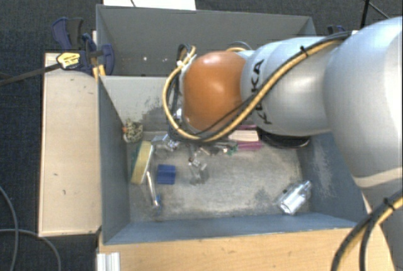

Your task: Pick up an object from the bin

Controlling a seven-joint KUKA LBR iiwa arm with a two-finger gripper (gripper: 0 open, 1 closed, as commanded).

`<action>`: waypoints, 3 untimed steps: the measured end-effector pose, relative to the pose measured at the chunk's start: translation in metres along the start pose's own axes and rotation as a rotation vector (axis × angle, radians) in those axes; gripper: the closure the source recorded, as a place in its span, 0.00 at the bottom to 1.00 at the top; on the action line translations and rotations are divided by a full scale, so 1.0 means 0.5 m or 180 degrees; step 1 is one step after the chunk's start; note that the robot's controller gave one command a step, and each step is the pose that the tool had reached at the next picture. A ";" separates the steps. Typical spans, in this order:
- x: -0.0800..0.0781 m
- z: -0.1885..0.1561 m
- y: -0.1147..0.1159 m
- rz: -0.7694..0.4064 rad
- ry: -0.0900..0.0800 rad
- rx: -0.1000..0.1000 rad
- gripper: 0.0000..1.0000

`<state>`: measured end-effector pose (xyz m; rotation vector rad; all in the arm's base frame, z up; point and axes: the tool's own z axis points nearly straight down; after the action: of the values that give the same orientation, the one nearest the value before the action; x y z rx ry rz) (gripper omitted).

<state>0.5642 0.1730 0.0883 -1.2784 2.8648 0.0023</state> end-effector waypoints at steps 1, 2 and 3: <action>-0.029 0.031 0.139 0.0576 0.0040 0.0059 0.00; -0.036 0.033 0.152 0.0565 0.0011 0.0025 1.00; -0.044 -0.024 0.181 -0.1210 0.0000 0.0011 1.00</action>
Offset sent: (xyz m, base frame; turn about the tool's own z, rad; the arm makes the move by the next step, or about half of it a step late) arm -0.0488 0.0689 -0.0183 0.1678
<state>0.5114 0.2500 0.1004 -1.7957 2.5703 -0.0041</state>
